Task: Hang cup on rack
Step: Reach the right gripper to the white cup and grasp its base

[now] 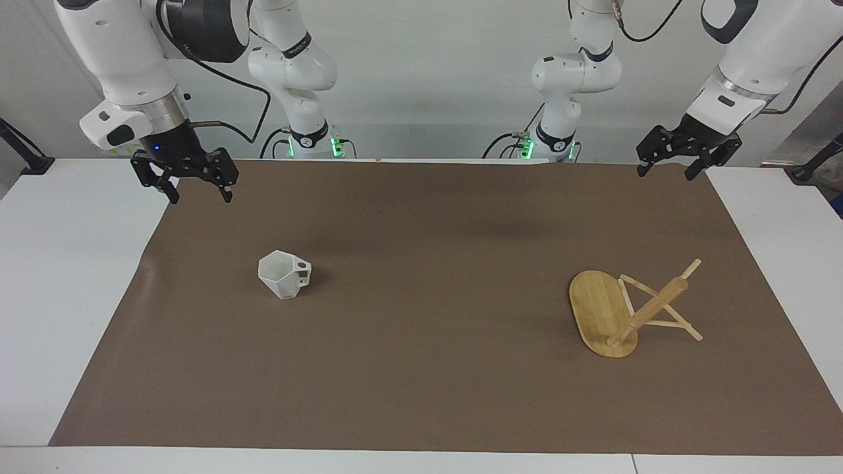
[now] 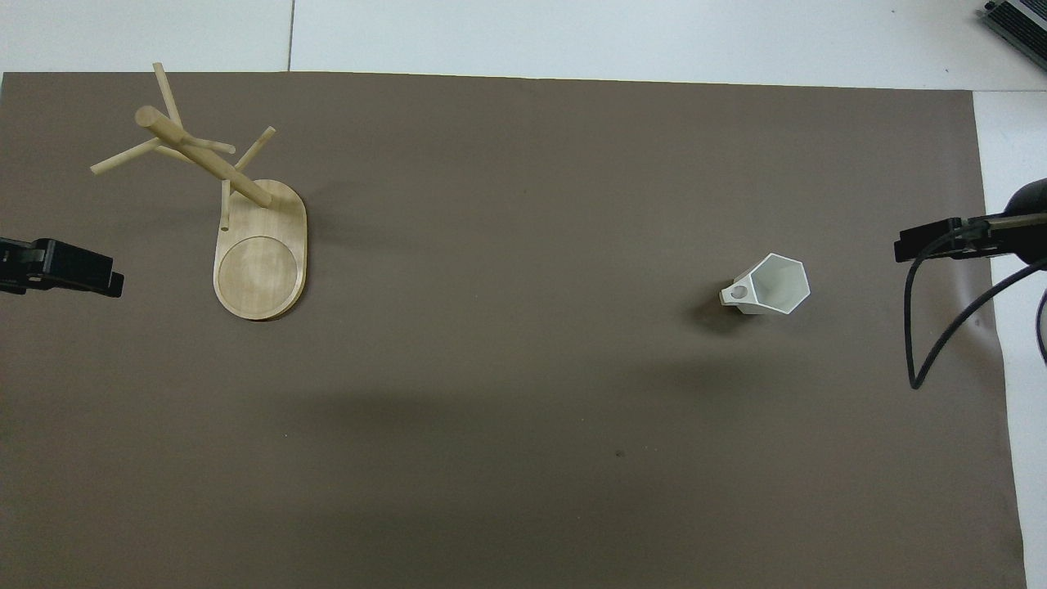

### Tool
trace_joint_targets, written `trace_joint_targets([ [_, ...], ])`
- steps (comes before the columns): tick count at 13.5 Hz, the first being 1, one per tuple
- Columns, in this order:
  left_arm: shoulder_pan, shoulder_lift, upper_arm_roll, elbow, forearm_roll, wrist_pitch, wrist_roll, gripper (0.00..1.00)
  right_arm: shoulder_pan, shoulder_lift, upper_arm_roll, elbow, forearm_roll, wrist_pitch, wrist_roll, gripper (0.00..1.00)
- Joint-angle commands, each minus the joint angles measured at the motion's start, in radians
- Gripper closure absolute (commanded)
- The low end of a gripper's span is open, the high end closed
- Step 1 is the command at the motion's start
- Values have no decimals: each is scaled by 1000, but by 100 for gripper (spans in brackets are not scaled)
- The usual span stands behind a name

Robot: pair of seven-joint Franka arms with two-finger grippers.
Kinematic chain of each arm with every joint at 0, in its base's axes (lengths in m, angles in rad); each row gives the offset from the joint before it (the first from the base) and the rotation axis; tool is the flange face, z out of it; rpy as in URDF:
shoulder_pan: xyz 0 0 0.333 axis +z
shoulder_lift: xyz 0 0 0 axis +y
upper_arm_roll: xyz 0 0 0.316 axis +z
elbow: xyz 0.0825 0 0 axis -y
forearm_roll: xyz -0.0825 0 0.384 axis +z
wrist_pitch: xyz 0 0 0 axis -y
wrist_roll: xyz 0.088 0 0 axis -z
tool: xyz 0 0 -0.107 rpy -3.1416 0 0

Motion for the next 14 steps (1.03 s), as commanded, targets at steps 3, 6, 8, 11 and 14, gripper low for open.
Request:
trace_joint_targets([
  [3, 10, -16, -9, -10, 18, -11, -4, 0, -9, -17, 3, -191, -1, 200, -16, 0],
  [6, 10, -16, -9, -10, 18, -11, -4, 0, -9, 32, 3, -297, 1, 318, -22, 0],
  [8, 10, -16, -9, -10, 18, -11, -4, 0, -9, 83, 3, -315, 1, 399, -22, 0],
  [11, 10, -16, -9, -10, 18, -11, -4, 0, -6, 128, 5, -338, 1, 499, -13, 0],
  [14, 10, -16, -9, -10, 18, -11, -4, 0, -4, 137, 8, -366, 1, 542, -10, 0],
])
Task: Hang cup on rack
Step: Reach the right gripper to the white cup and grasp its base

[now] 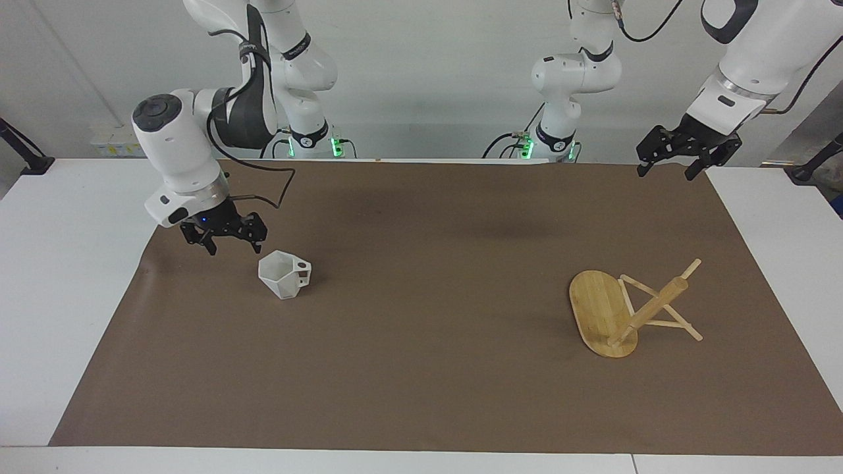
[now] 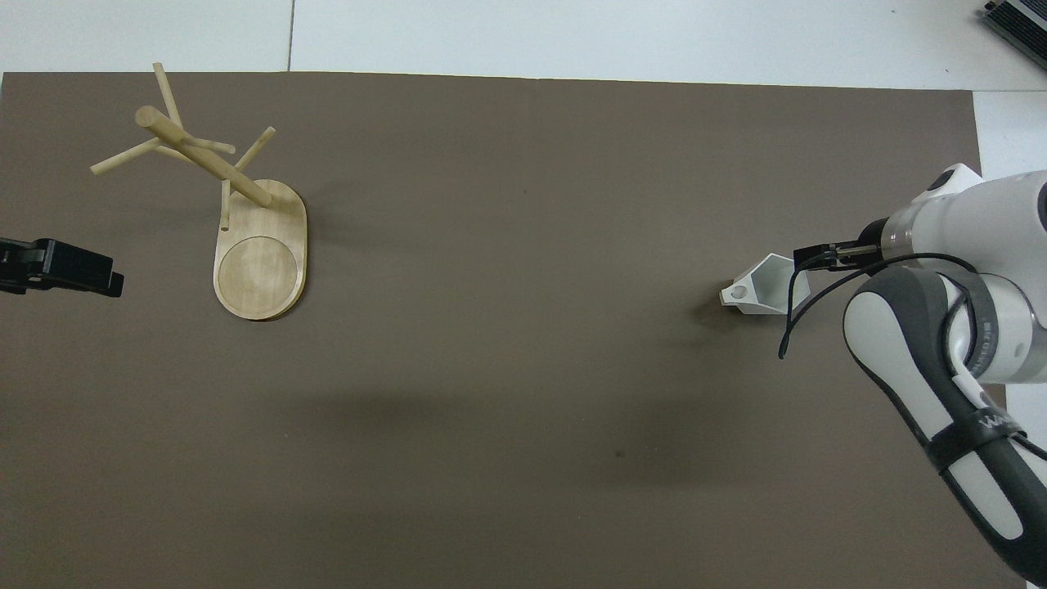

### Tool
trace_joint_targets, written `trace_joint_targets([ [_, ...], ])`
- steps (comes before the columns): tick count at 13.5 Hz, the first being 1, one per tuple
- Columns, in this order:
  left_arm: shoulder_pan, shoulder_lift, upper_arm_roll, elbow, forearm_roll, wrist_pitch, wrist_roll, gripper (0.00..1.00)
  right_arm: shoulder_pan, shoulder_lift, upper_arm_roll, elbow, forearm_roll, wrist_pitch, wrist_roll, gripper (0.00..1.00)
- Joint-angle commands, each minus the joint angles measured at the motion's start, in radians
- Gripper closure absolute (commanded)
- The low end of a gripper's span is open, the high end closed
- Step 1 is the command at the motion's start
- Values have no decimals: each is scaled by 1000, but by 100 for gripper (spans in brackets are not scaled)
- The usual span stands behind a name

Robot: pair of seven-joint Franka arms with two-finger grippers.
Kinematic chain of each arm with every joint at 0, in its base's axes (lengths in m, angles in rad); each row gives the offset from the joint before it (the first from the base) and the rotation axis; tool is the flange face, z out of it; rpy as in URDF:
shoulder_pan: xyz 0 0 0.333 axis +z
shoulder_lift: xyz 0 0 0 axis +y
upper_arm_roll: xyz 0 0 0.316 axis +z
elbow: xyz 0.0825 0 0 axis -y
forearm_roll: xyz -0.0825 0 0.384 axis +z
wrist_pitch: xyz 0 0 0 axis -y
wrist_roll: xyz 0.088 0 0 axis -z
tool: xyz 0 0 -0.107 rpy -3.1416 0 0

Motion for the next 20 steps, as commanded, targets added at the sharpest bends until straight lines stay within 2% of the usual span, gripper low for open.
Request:
trace_joint_targets([
  [1, 10, -16, -9, -10, 18, -11, -4, 0, -6, 3, 7, -29, 1, 28, -9, 0],
  [10, 10, -16, -9, -10, 18, -11, -4, 0, -6, 17, 8, -50, 4, 29, 25, 1],
  [15, 10, -16, -9, -10, 18, -11, -4, 0, -4, 20, 13, -49, 7, 29, 35, 24],
  [20, 10, -16, -9, -10, 18, -11, -4, 0, -6, 22, 40, -49, 19, 29, 57, 33],
])
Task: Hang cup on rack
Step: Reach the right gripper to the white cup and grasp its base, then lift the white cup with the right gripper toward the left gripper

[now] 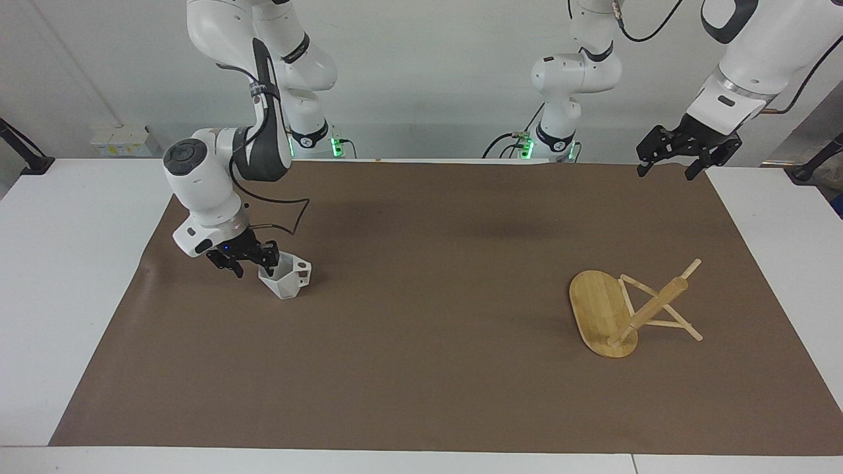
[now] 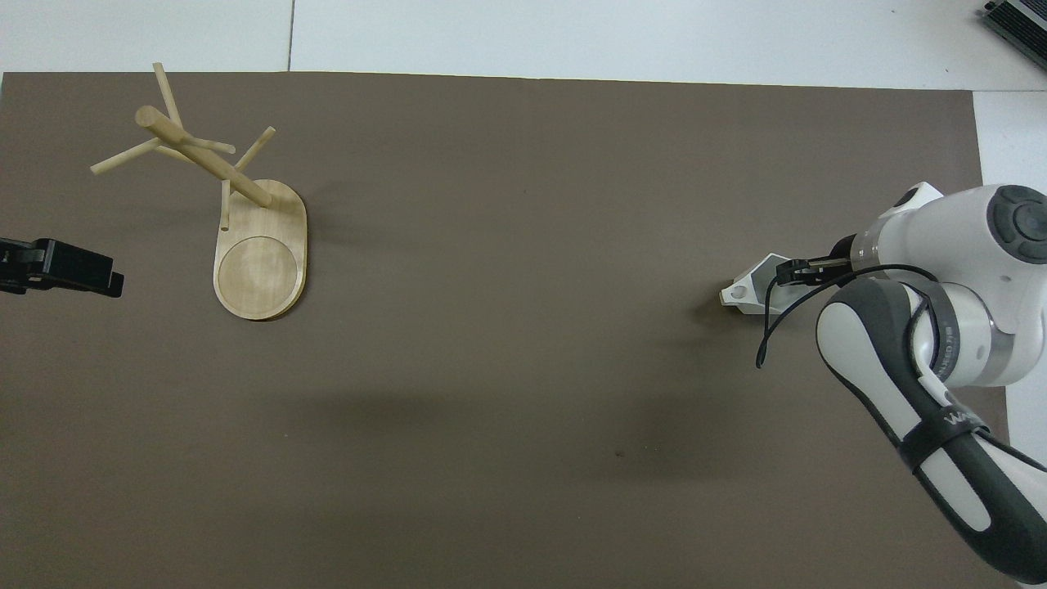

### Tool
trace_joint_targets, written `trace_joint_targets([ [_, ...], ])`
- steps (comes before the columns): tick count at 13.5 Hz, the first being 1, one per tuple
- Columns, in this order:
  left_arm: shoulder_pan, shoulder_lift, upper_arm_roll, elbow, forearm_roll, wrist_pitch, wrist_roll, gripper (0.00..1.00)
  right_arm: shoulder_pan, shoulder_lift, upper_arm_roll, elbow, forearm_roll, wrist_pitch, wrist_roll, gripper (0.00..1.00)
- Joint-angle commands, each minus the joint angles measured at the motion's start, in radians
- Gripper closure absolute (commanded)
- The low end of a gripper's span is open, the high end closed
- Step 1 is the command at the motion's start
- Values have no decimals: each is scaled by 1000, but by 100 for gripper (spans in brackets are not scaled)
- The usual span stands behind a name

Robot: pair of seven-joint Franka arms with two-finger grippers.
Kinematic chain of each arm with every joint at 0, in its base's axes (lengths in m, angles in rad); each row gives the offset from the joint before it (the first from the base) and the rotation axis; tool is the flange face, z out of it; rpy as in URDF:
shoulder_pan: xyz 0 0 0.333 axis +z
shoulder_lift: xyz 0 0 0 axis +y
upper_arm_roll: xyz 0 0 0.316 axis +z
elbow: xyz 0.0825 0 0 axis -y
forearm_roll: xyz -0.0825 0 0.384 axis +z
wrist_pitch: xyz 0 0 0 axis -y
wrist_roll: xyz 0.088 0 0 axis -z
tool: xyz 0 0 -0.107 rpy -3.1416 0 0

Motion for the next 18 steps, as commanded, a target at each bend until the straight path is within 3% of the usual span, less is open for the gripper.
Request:
trace_joint_targets([
  [1, 12, -16, -9, -10, 18, -11, -4, 0, -9, 1, 17, -11, 25, 24, 15, 36],
  [4, 10, -16, -9, -10, 18, -11, -4, 0, -9, 1, 17, -10, 27, 24, 15, 54],
  [8, 10, -16, -9, -10, 18, -11, -4, 0, -9, 4, 17, -2, 27, 24, 13, 97],
  [11, 10, -16, -9, -10, 18, -11, -4, 0, -9, 5, 17, 9, 28, 11, 13, 100],
  [14, 10, -16, -9, -10, 18, -11, -4, 0, -7, 7, 38, 84, 58, -64, 13, 100],
  [18, 10, -16, -9, -10, 18, -11, -4, 0, -7, -4, 64, 232, 339, -199, 0, 100],
])
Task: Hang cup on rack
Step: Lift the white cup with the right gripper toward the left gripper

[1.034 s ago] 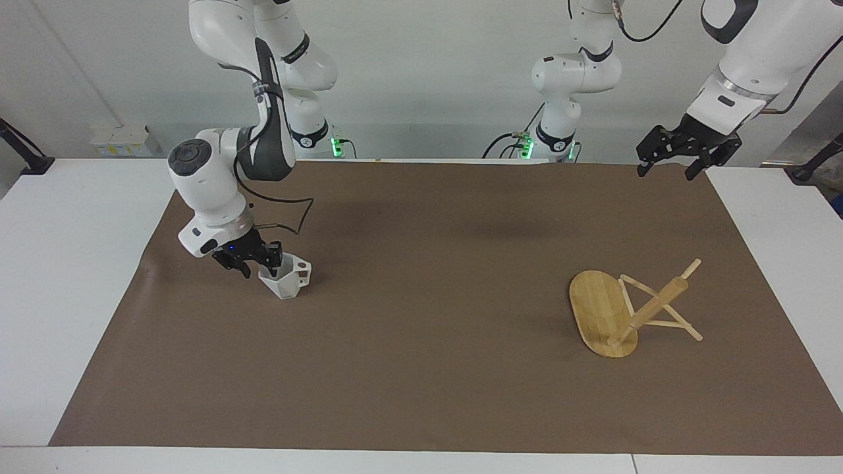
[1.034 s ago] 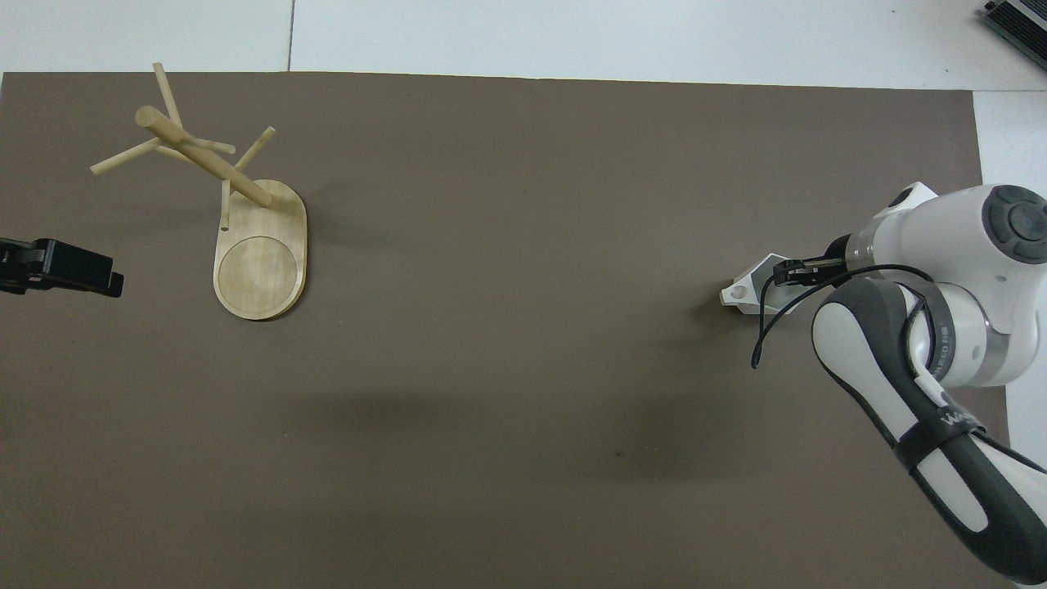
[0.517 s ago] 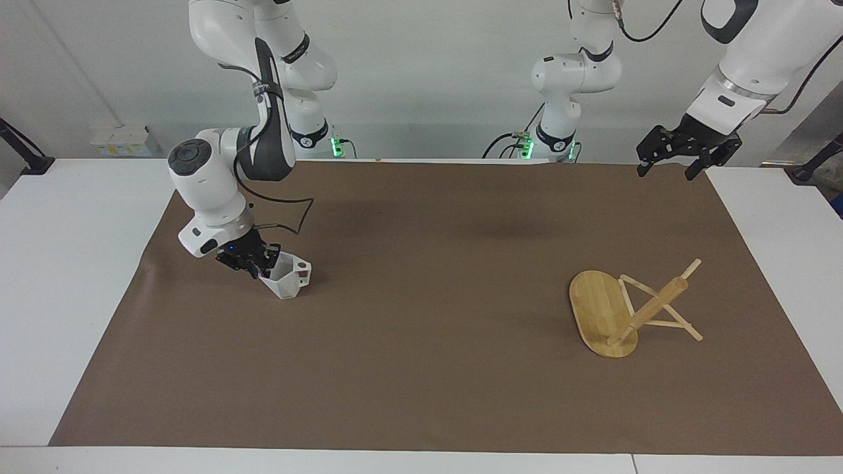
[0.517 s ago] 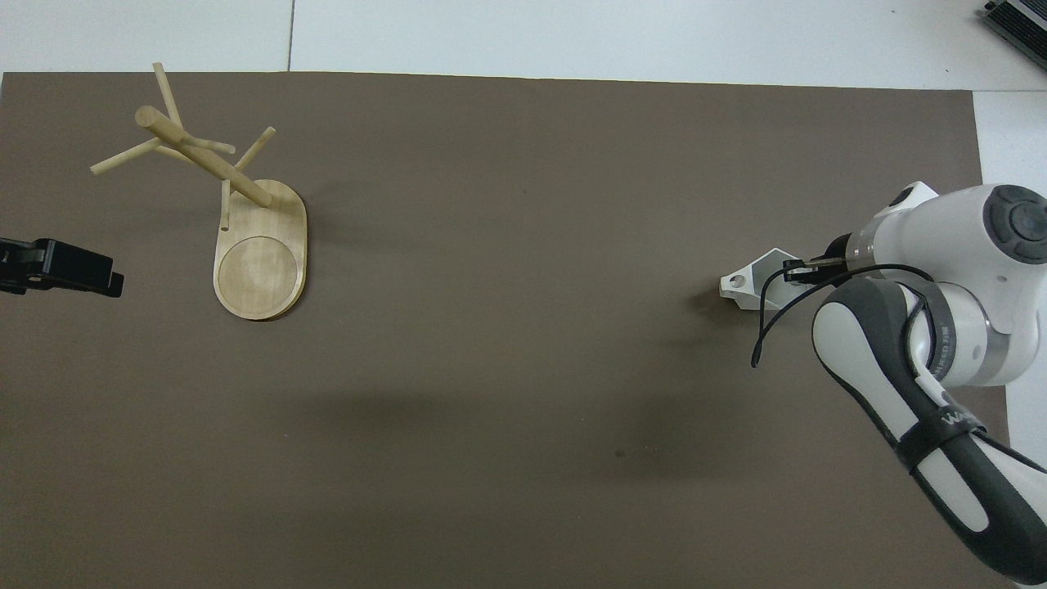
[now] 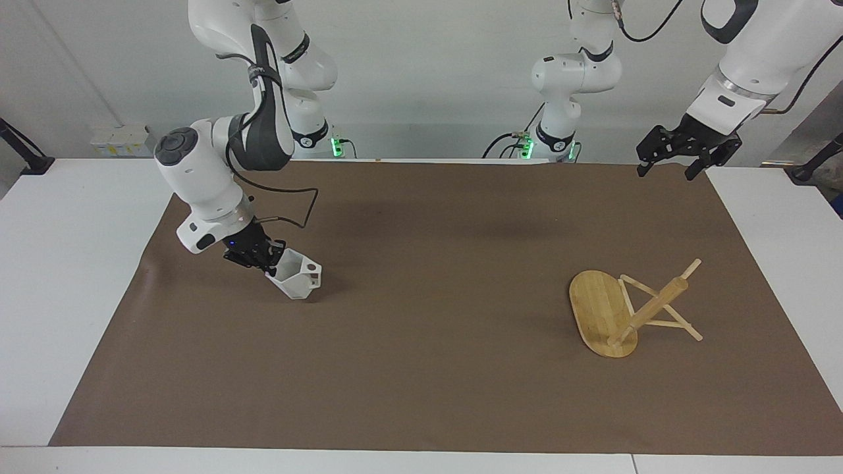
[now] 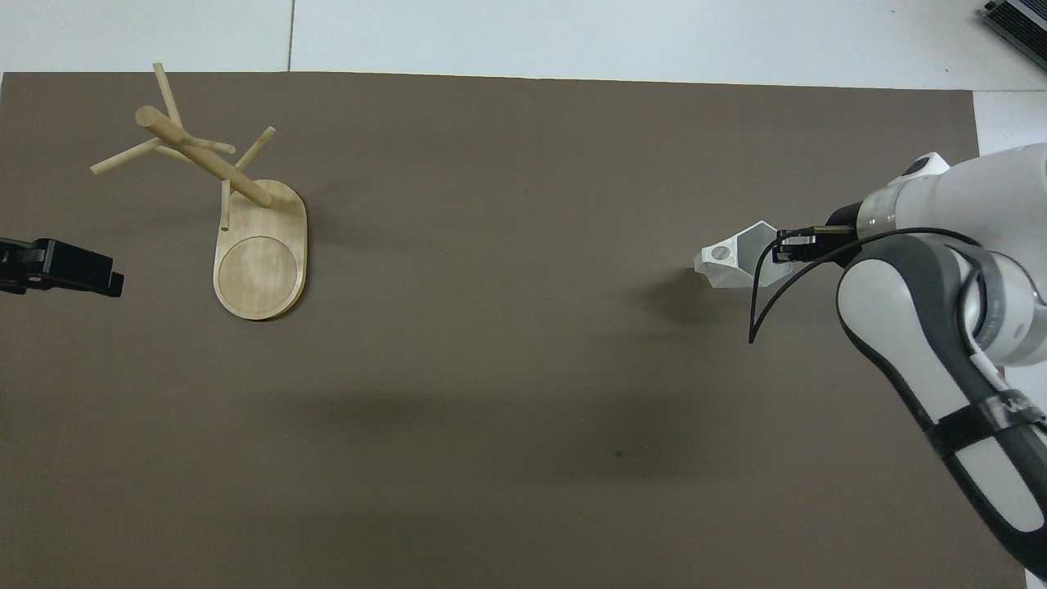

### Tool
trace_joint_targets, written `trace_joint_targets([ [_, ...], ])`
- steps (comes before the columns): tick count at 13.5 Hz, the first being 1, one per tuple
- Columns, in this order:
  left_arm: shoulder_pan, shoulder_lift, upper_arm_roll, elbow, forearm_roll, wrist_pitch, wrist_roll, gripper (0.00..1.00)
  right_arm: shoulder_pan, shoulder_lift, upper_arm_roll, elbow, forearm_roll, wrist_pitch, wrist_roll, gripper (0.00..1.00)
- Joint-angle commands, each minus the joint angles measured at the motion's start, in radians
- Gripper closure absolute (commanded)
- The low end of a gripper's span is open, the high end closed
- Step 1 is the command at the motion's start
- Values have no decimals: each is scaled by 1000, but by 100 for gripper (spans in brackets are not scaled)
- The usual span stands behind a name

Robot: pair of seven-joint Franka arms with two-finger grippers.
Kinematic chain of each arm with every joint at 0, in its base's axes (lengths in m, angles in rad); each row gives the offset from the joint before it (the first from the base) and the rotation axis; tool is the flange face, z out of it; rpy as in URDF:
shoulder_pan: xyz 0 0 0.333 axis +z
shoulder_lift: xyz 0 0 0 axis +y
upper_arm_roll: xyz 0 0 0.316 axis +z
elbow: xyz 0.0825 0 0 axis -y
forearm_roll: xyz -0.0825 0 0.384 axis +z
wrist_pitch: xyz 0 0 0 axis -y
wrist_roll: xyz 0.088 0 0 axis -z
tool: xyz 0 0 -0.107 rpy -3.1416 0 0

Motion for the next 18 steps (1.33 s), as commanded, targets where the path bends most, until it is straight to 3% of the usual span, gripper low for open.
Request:
trace_joint_targets([
  [1, 12, -16, -9, -10, 18, -11, -4, 0, -9, -8, 59, 101, 134, -71, 0, 100],
  [6, 10, -16, -9, -10, 18, -11, -4, 0, 0, -62, 174, 217, 294, -225, 14, 100],
  [9, 10, -16, -9, -10, 18, -11, -4, 0, 2, -62, 239, 237, 472, -256, 21, 100],
  [11, 10, -16, -9, -10, 18, -11, -4, 0, 32, -64, 285, 237, 517, -223, 67, 100],
  [14, 10, -16, -9, -10, 18, -11, -4, 0, 129, -53, 286, 240, 572, -71, 181, 100],
  [18, -4, -20, -12, -9, 18, -26, 10, 0, 205, -44, 286, 241, 596, 15, 224, 100],
])
